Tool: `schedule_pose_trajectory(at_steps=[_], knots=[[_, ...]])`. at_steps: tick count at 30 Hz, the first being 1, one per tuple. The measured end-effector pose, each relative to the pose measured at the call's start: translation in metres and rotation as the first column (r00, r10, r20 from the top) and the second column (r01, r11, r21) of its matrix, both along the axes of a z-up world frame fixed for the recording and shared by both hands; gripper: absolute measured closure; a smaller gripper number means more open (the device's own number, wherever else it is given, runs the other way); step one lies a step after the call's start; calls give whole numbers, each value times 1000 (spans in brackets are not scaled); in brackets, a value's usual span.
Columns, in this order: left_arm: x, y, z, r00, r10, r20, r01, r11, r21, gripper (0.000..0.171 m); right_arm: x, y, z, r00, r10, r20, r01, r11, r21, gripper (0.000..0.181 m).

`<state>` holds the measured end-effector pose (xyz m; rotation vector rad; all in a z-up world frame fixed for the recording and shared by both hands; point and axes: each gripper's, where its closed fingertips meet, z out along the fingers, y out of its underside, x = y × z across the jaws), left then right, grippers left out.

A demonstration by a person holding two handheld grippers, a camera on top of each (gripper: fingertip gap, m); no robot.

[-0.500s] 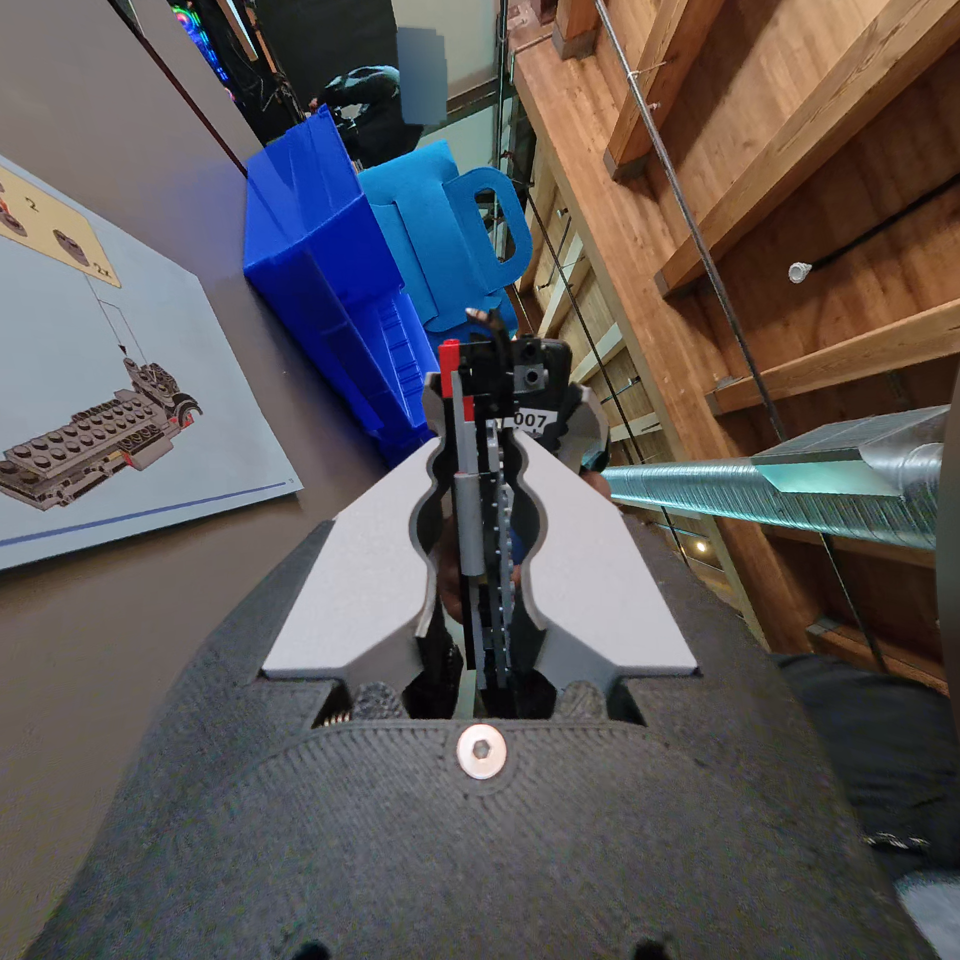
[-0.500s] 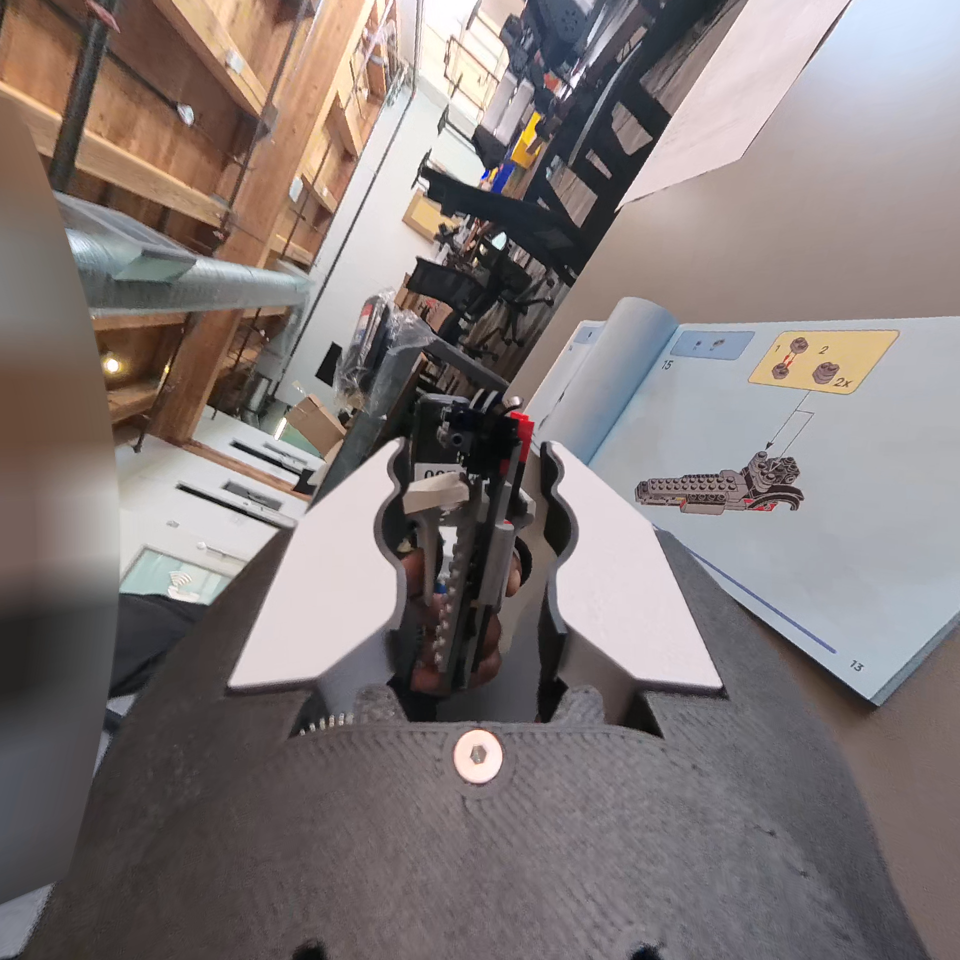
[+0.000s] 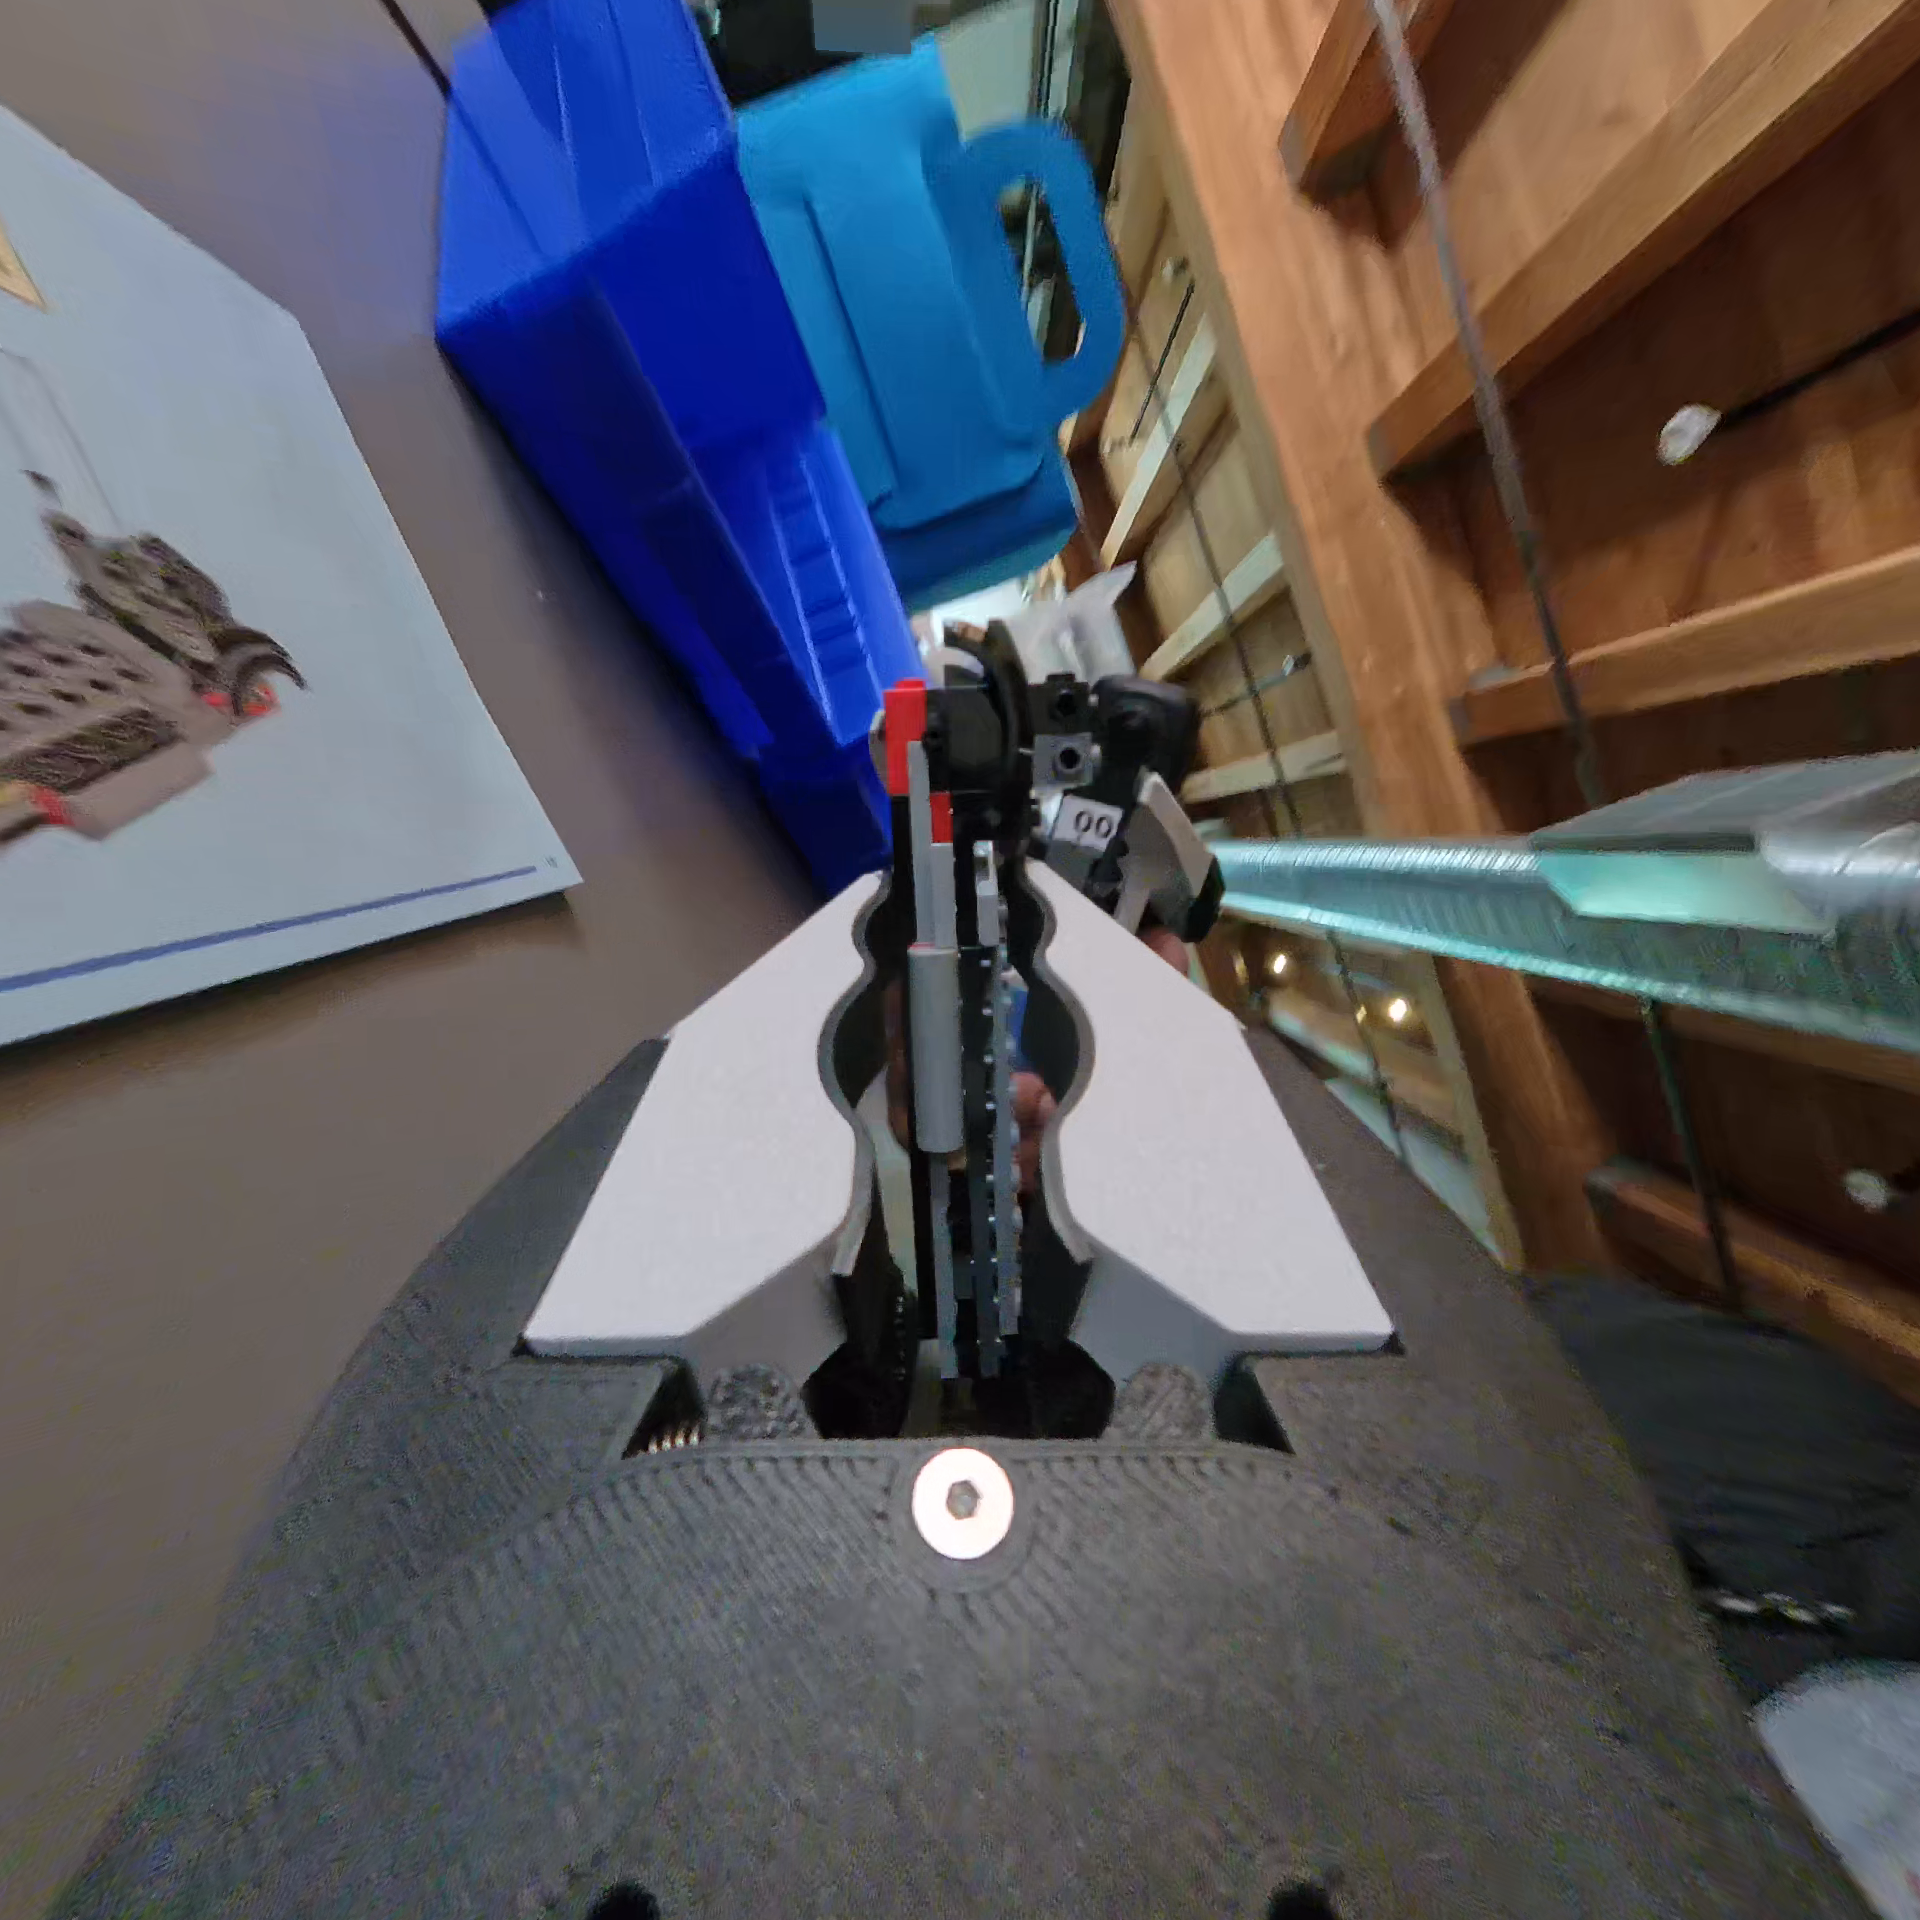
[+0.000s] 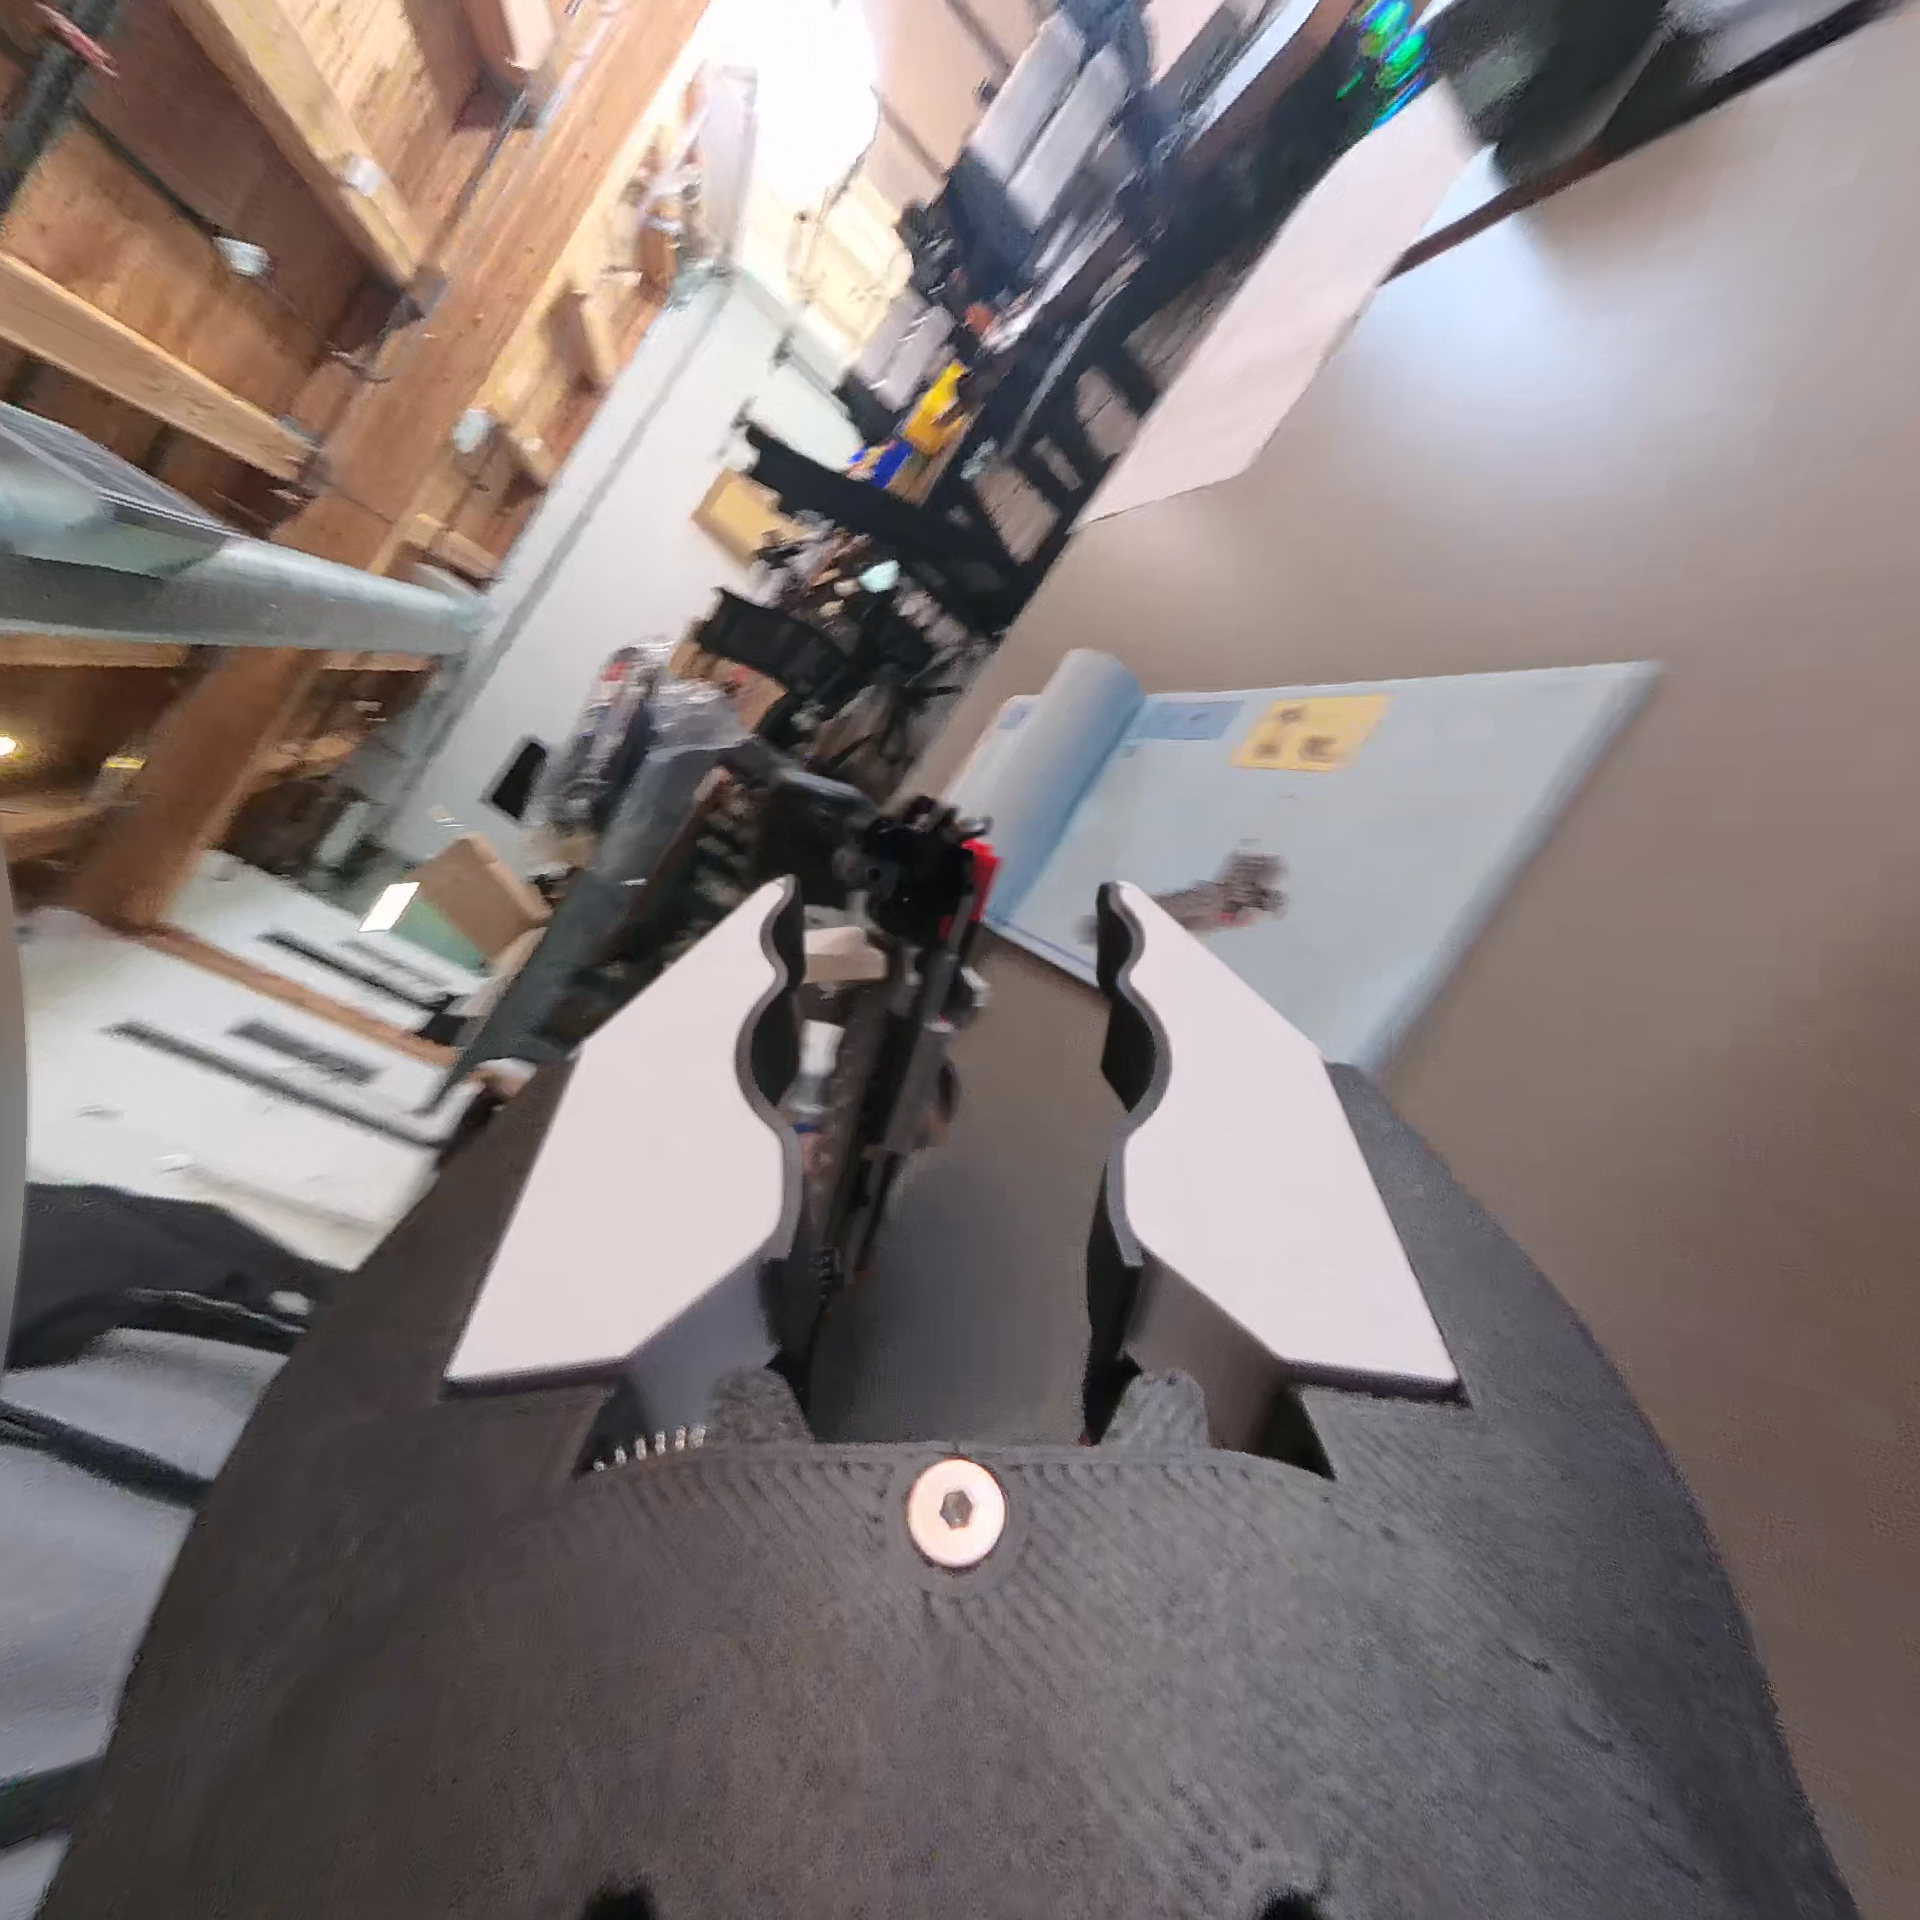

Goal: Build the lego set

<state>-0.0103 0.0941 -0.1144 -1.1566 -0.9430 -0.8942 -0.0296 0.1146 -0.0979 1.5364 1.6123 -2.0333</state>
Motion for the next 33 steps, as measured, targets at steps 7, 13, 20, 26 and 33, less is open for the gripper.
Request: schedule_pose_trajectory(at_steps=[7,13,20,26,33], knots=[[49,85,-33,936,-312,-161,241,905,-351,153,32,102,-28,981,-194,-27,194,937,290,127],[68,129,-71,874,-470,-125,329,761,-560,154,60,151,-44,966,-258,-22,249,905,344,128],[55,131,-80,890,-443,-110,286,729,-622,148,74,163,-65,971,-240,25,218,918,330,127],[23,115,-65,937,-297,-186,133,793,-594,107,72,165,-72,969,-243,39,208,894,398,124],[44,134,0,922,-249,-296,89,881,-466,84,59,183,-92,946,-324,12,230,697,679,119]])
